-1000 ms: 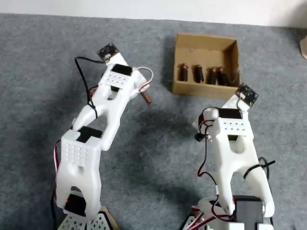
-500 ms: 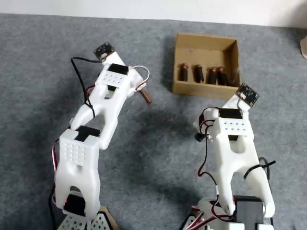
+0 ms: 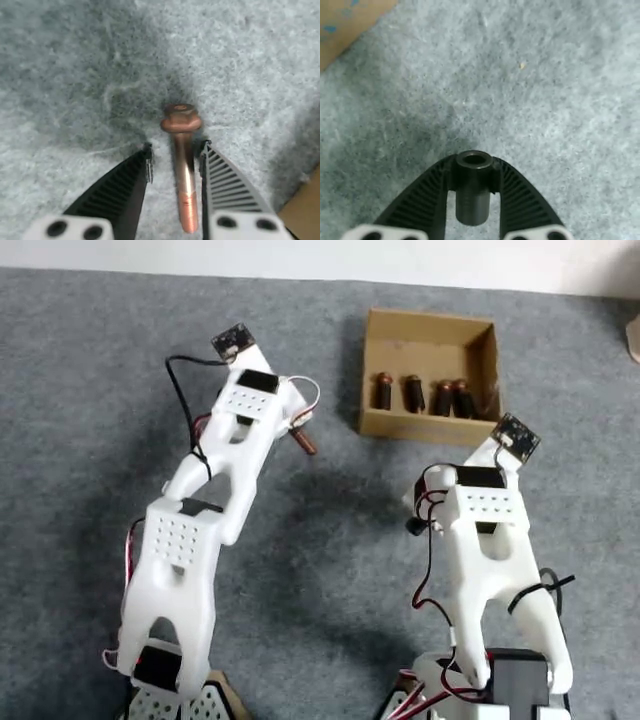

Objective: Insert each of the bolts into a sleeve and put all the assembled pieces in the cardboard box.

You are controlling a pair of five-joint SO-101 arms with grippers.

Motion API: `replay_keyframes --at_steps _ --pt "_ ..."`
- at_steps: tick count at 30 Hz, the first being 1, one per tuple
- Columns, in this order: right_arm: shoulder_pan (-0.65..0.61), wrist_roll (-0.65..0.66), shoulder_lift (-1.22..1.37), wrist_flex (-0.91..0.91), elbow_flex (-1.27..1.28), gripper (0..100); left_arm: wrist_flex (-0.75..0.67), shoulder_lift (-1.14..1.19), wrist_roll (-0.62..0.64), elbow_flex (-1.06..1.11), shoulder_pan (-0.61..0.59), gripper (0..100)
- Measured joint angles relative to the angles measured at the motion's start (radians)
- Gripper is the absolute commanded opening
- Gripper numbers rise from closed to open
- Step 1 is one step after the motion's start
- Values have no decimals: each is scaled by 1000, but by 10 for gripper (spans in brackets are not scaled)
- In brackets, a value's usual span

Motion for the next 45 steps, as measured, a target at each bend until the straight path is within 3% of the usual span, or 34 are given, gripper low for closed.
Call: replay_keyframes --at_steps 2,6,14,20,26,35,41,45 --pt "0 0 0 0 0 4 37 25 0 -48 0 145" --pt "0 0 0 0 0 4 71 48 0 -101 0 7" --pt "0 0 -48 20 14 4 81 49 0 -109 -15 5" --pt "0 0 -298 41 133 4 198 21 0 -123 -18 4" --pt "0 15 -560 -91 302 4 318 -64 -58 -121 -23 4" --pt "-84 239 -829 -322 569 4 371 -164 -242 -121 -25 4" --pt "-163 565 -1010 -453 810 4 400 -232 -348 -121 -15 4" --pt "-170 694 -1175 -638 974 4 400 -247 -365 -121 6 4"
